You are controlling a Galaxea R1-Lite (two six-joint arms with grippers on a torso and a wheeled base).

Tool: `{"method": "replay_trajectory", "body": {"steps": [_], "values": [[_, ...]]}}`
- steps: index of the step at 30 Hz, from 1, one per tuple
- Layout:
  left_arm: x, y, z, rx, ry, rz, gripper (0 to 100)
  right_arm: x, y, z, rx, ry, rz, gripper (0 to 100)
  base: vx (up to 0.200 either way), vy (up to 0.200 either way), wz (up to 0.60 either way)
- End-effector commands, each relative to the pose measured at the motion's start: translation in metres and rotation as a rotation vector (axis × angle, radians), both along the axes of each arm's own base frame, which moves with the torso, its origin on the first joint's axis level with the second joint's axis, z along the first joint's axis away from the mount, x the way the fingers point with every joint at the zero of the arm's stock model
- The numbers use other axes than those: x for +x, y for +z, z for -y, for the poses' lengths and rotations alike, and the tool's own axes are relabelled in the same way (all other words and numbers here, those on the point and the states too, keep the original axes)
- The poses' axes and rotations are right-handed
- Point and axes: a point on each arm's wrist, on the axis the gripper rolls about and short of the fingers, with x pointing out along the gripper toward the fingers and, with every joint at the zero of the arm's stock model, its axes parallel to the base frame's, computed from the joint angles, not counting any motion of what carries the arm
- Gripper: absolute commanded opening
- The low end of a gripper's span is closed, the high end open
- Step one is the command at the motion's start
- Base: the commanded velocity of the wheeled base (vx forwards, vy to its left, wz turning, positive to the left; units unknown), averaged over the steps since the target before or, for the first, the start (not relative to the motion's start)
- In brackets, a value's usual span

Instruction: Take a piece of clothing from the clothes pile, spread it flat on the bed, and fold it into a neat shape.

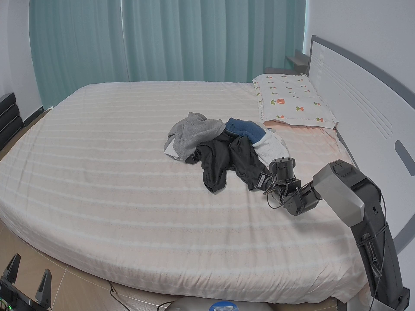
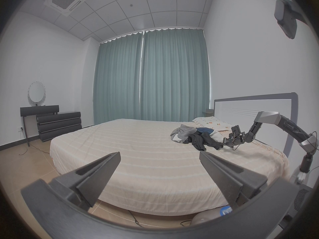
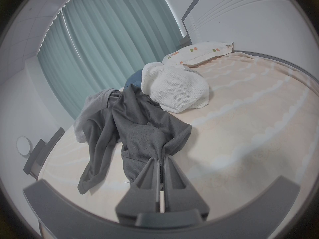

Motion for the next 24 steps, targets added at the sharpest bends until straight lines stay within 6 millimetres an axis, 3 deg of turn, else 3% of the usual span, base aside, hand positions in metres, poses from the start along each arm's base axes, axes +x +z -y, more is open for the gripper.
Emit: {"method": "replay_trajectory", "body": {"steps": [1,7,13,14,15,17,22,24], "values": [[0.000,-0.005,0.000,0.002,0.001,0.002,100,-0.015,0.027,0.002,0.032,0.013,0.029,0,0.000,0.000,0.00],[0.000,-0.005,0.000,0.008,-0.001,0.002,100,-0.048,0.068,-0.001,0.098,0.118,0.013,0,0.000,0.000,0.00],[0.000,-0.005,0.000,0.007,0.002,0.002,100,-0.130,0.121,0.003,0.304,0.235,-0.089,0,0.000,0.000,0.00],[0.000,-0.005,0.000,0.005,0.002,0.002,100,-0.145,0.127,0.006,0.326,0.257,-0.102,0,0.000,0.000,0.00],[0.000,-0.005,0.000,0.005,0.002,0.002,100,-0.145,0.127,0.006,0.326,0.257,-0.102,0,0.000,0.000,0.00],[0.000,-0.005,0.000,-0.002,0.008,0.002,100,-0.184,0.140,0.018,0.357,0.310,-0.095,0,0.000,0.000,0.00],[0.000,-0.005,0.000,0.007,0.010,0.004,100,-0.226,0.156,0.029,0.377,0.364,-0.025,0,0.000,0.000,0.00],[0.000,-0.005,0.000,0.010,0.008,0.002,100,-0.232,0.160,0.031,0.380,0.369,-0.010,0,0.000,0.000,0.00]]}}
